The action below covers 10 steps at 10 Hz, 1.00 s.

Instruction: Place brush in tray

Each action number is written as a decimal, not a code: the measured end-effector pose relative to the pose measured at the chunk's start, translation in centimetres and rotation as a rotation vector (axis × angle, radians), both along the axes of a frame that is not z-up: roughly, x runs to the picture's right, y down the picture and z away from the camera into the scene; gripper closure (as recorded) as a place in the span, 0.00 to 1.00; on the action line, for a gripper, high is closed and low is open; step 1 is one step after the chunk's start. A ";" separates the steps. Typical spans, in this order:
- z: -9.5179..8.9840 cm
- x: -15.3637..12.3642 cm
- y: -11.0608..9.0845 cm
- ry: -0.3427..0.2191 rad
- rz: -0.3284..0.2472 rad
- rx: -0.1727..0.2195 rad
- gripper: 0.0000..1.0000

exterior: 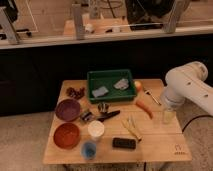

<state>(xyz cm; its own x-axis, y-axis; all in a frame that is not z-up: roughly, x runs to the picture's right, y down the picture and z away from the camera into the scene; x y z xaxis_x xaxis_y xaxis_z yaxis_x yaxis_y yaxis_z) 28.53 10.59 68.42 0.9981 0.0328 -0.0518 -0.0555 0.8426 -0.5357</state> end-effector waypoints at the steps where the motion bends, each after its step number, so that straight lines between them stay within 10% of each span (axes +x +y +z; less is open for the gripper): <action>1: 0.0 0.0 0.0 0.000 0.000 0.000 0.20; 6: 0.6 -1.2 -0.5 -0.050 0.002 0.021 0.20; 10: 3.3 -10.2 -2.3 -0.235 -0.029 0.038 0.20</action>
